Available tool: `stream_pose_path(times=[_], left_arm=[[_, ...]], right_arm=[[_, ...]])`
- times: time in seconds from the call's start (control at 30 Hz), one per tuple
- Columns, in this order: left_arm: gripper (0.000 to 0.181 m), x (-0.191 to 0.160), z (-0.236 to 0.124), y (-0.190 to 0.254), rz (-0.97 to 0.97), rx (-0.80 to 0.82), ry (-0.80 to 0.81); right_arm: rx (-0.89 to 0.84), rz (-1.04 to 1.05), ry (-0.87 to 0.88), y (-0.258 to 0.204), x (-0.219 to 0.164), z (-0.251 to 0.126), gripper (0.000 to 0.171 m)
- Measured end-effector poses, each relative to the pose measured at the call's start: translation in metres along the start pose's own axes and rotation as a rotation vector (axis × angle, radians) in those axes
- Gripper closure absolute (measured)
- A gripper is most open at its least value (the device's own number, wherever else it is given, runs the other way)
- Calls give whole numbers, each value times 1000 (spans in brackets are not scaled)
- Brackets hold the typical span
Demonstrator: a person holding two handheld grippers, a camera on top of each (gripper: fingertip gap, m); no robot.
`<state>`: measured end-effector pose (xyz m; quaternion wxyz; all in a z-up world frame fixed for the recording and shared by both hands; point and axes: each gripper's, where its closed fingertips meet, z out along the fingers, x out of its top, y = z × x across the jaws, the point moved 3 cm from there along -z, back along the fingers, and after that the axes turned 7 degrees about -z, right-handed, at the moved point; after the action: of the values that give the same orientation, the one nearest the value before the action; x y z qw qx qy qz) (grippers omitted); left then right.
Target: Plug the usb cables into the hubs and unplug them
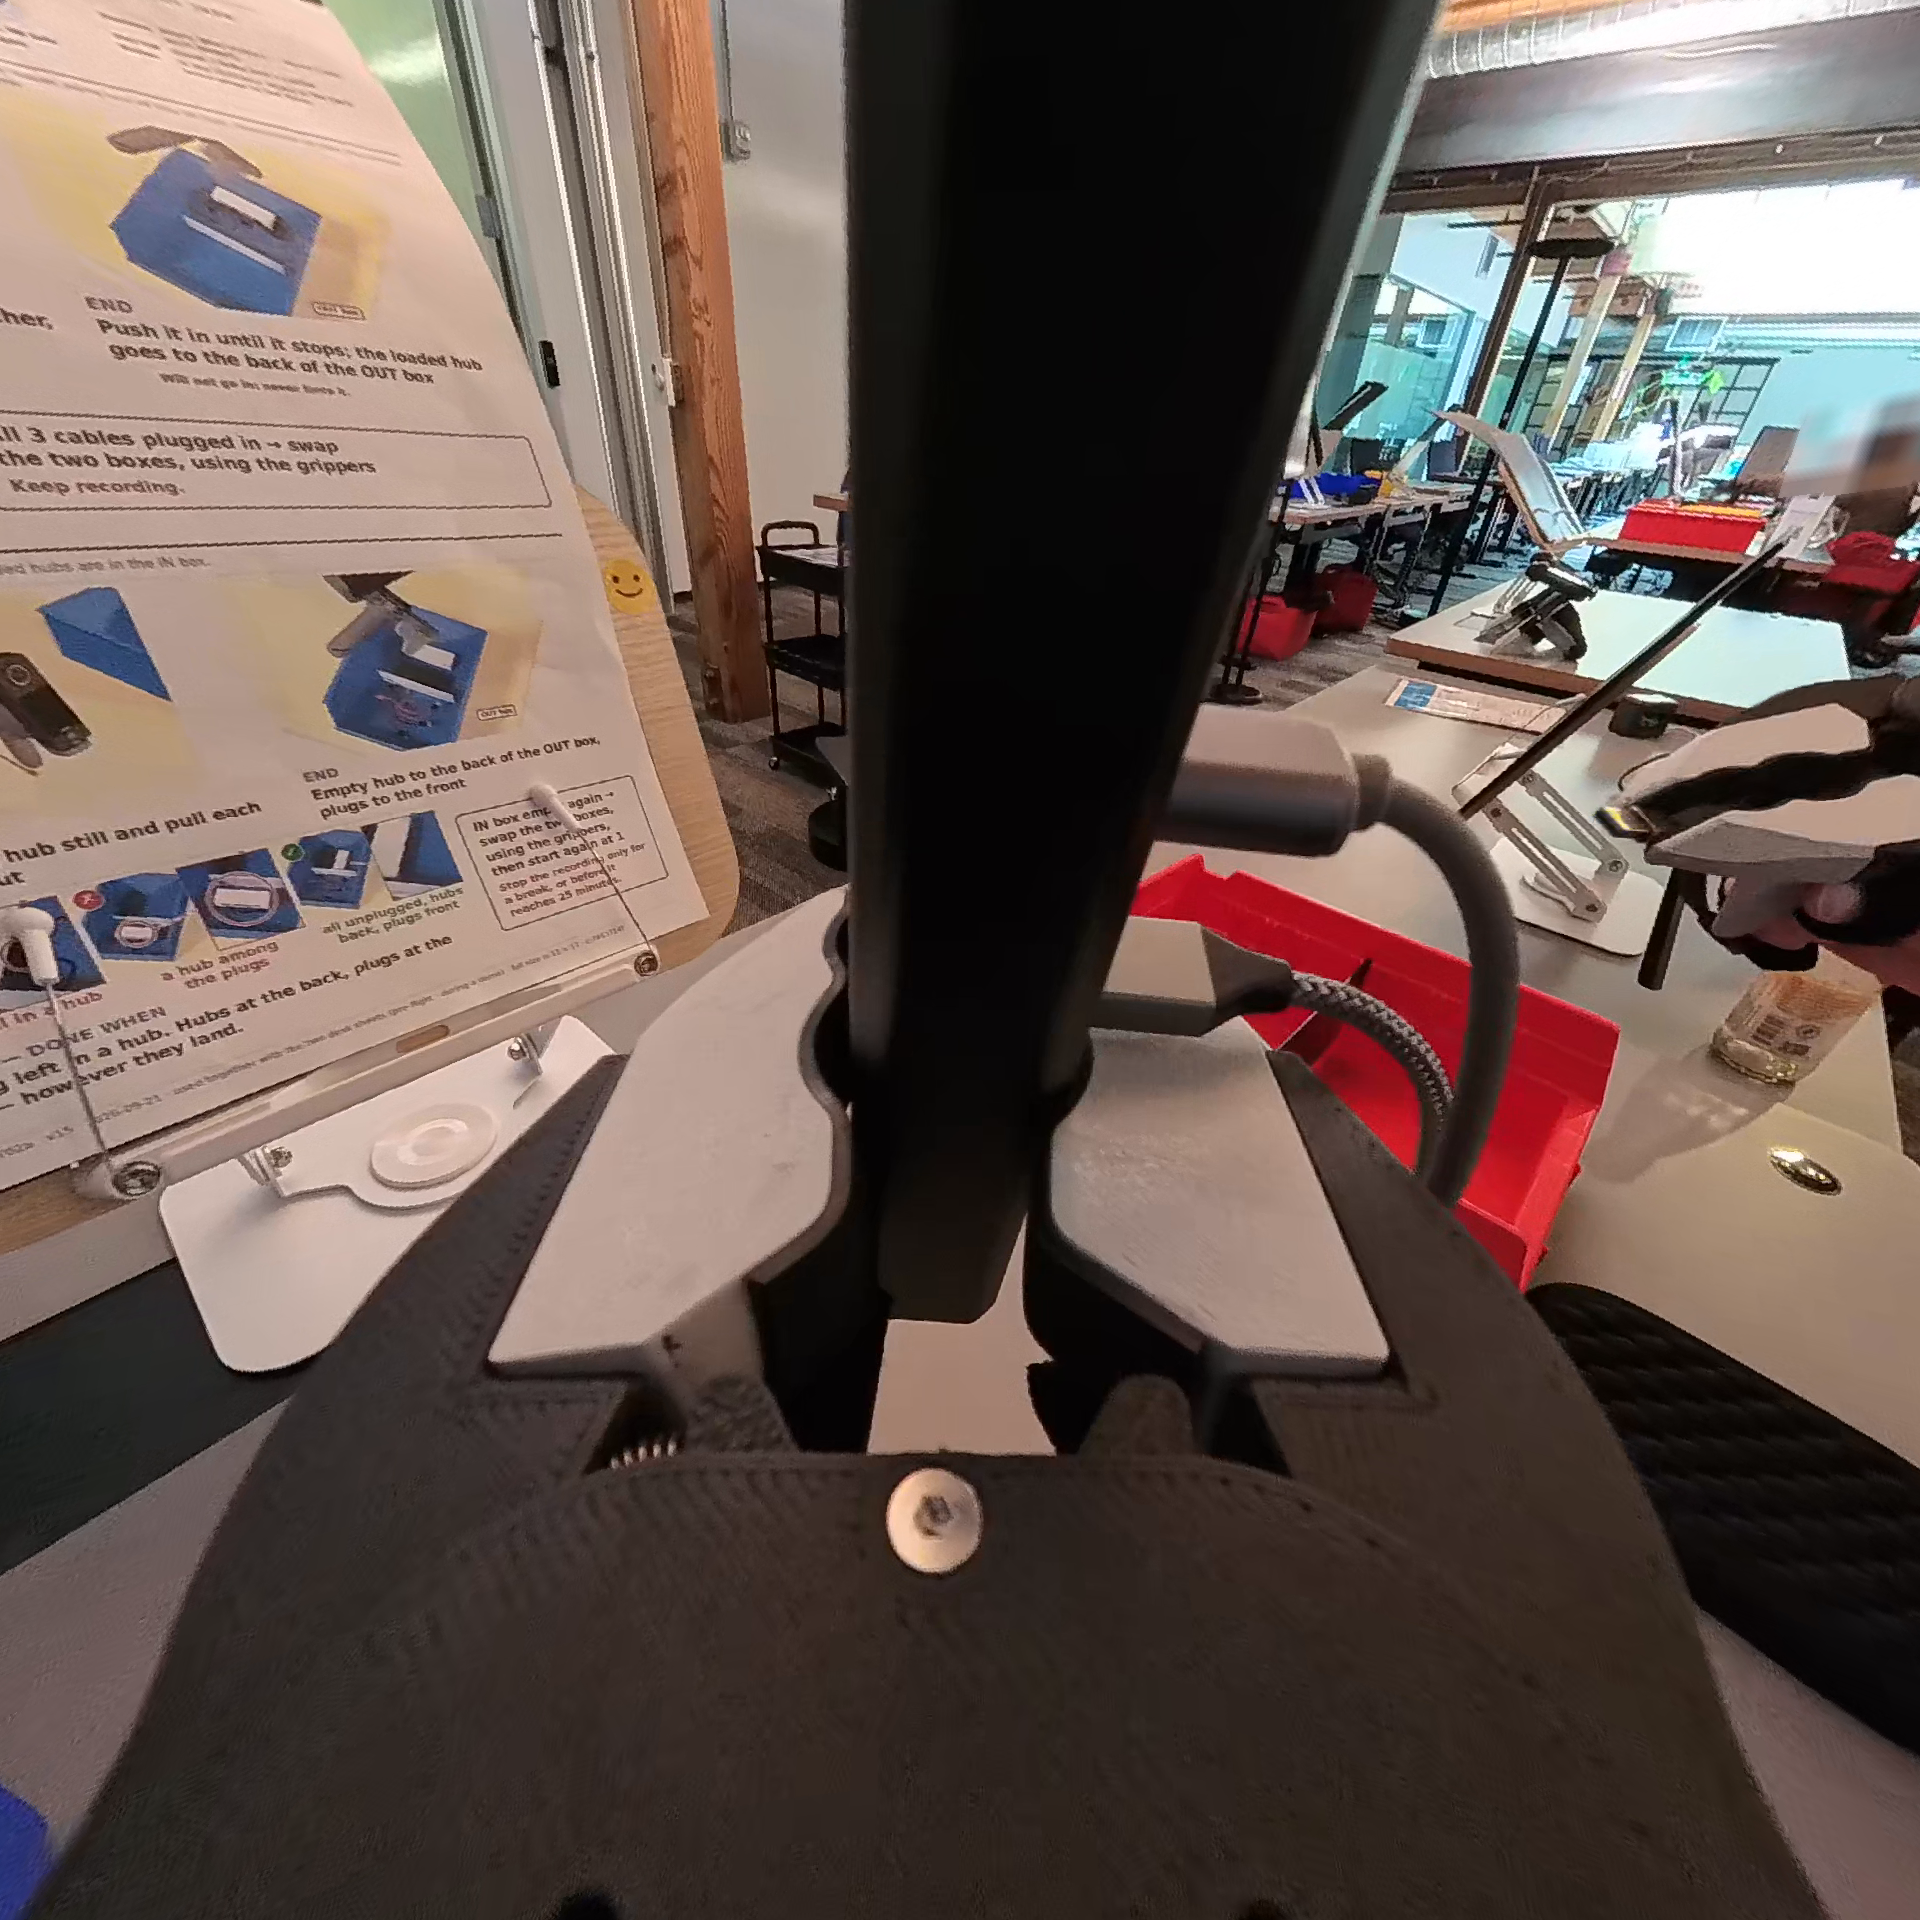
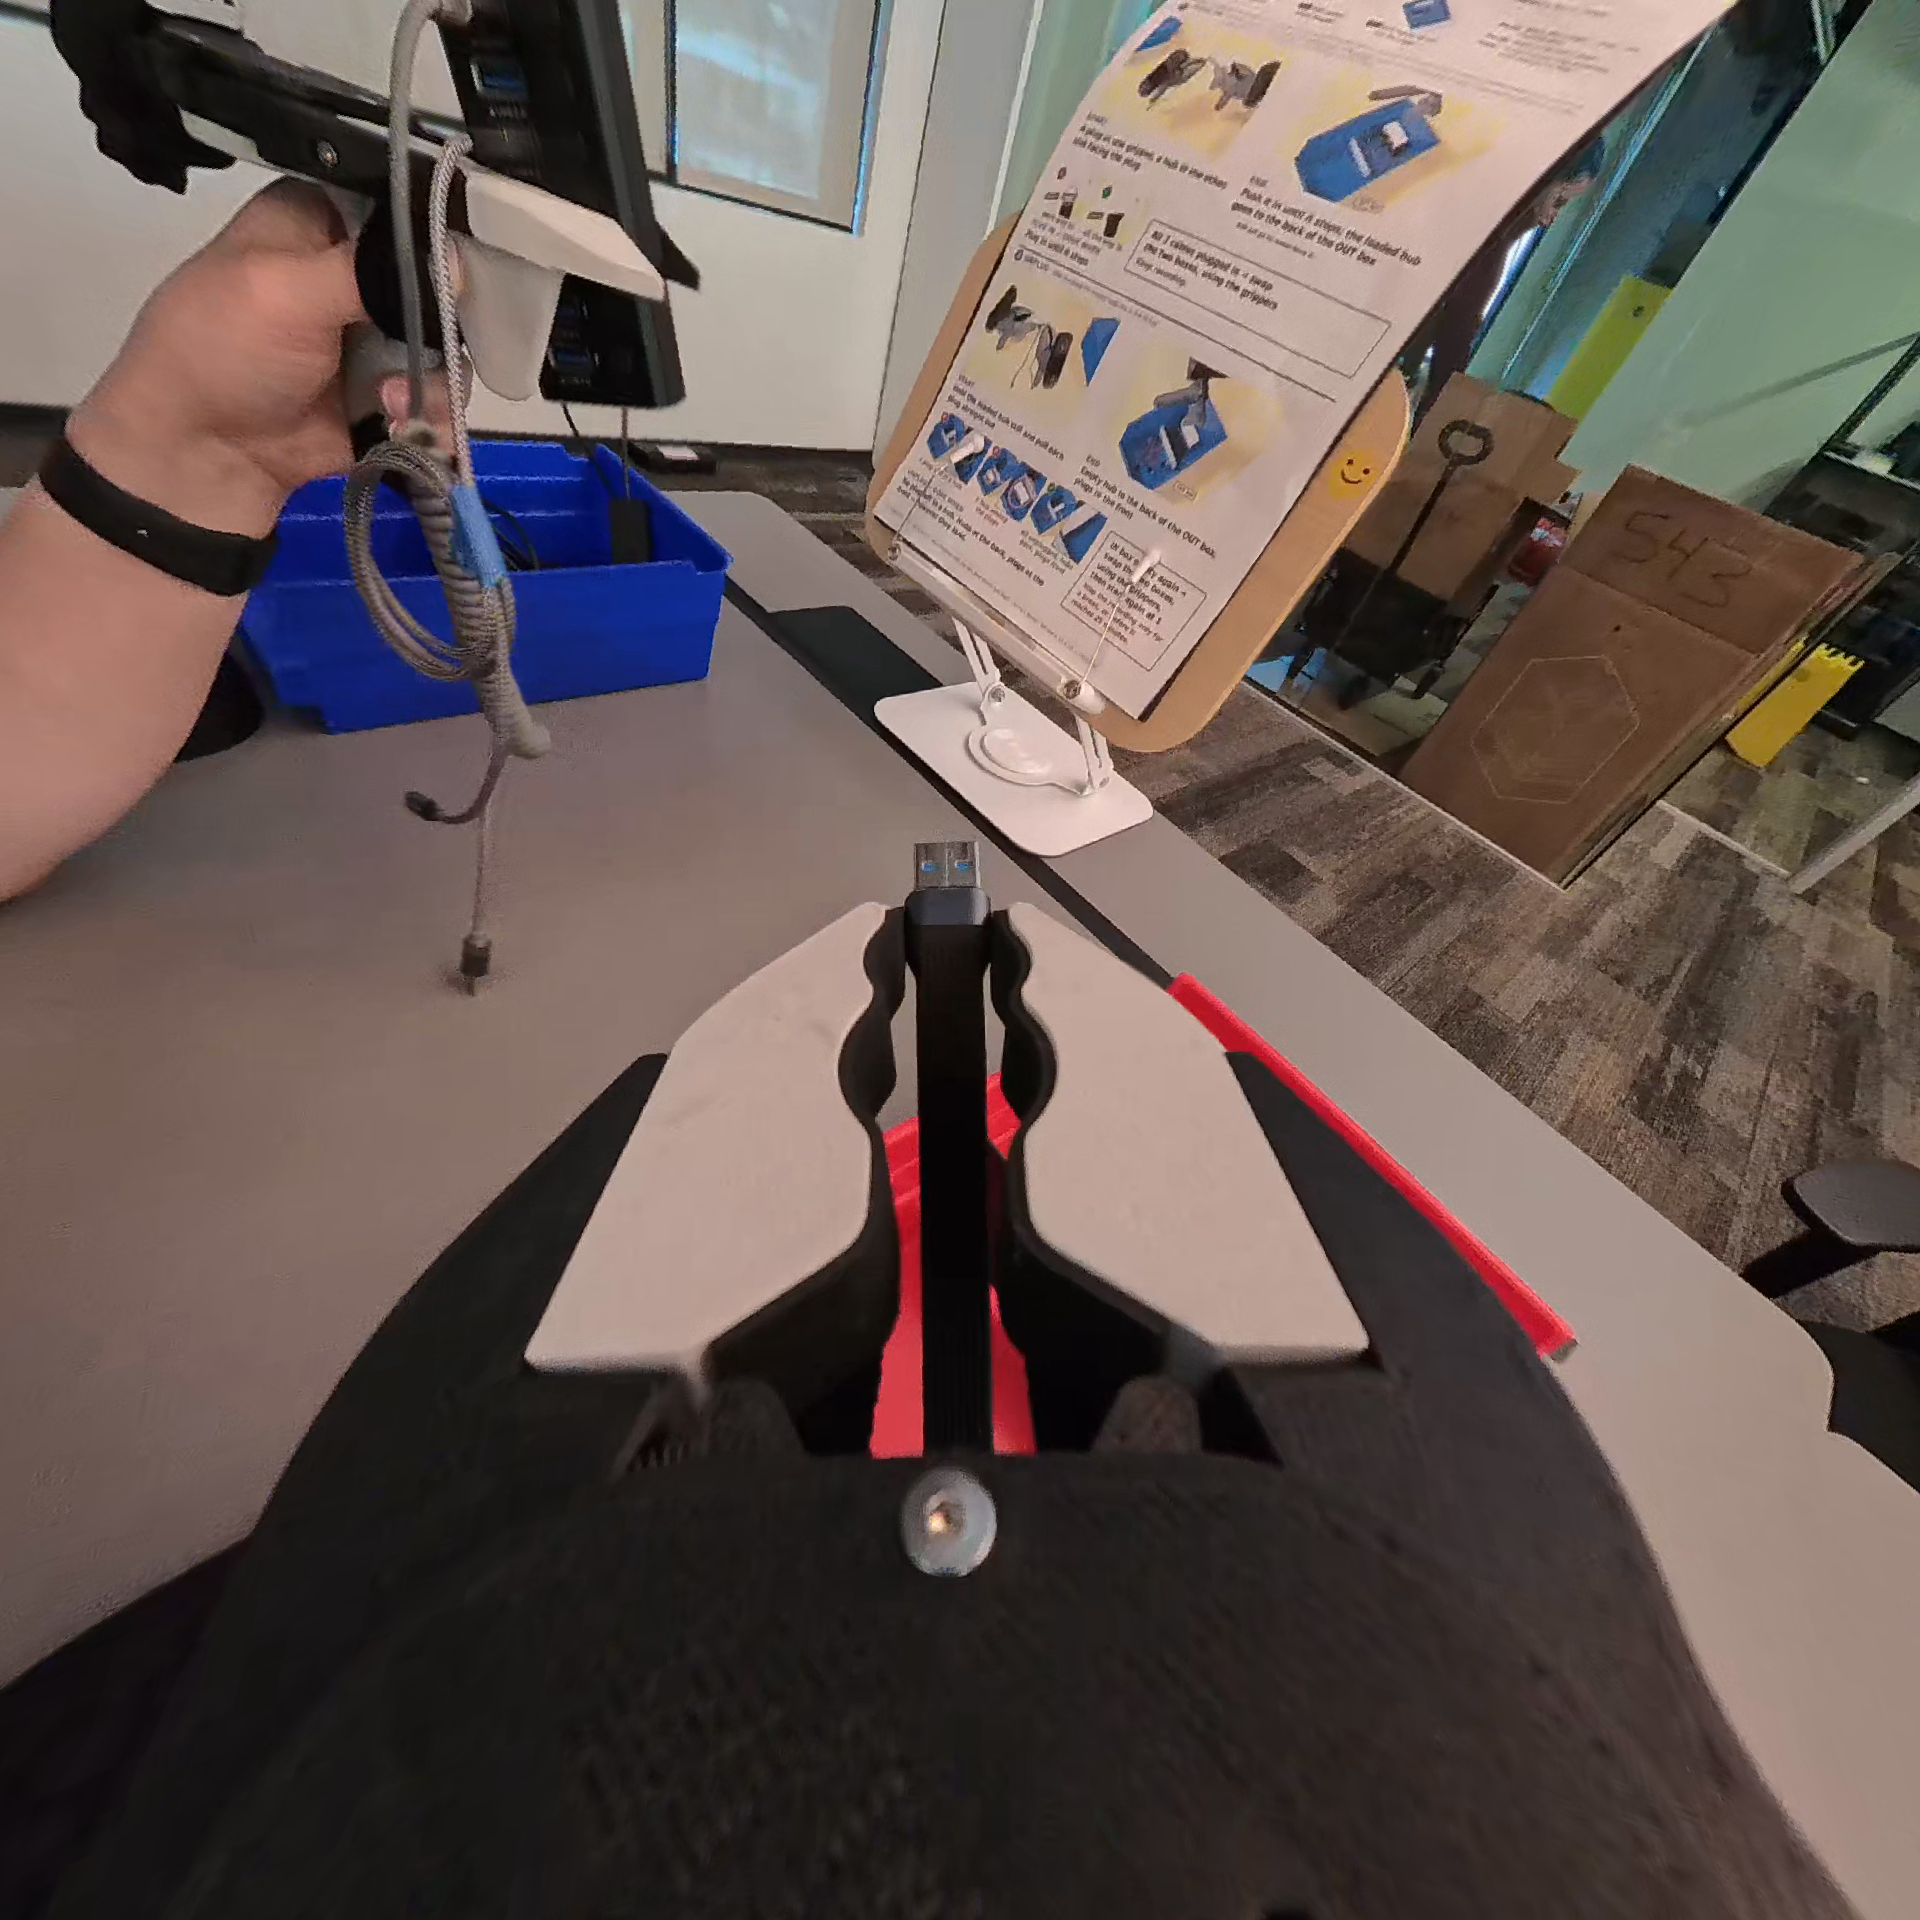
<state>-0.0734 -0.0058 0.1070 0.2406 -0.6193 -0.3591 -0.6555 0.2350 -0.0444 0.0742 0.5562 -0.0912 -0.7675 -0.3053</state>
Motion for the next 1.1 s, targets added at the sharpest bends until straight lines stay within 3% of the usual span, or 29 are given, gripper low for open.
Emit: stream_pose_path(times=[0.33,0.63,0.9,1.1], left_arm=[[150,-2,4,1,-18,-22,-6],[150,-2,4,2,-9,-24,-9],[150,-2,5,3,-4,-27,-9],[150,-5,8,2,6,-33,-25]], right_arm=[[104,58,-25,0,-23,-8,155],[256,129,-225,-9,-100,29,154],[409,168,-542,-23,-182,63,154],[313,108,-540,-15,-184,67,140]])
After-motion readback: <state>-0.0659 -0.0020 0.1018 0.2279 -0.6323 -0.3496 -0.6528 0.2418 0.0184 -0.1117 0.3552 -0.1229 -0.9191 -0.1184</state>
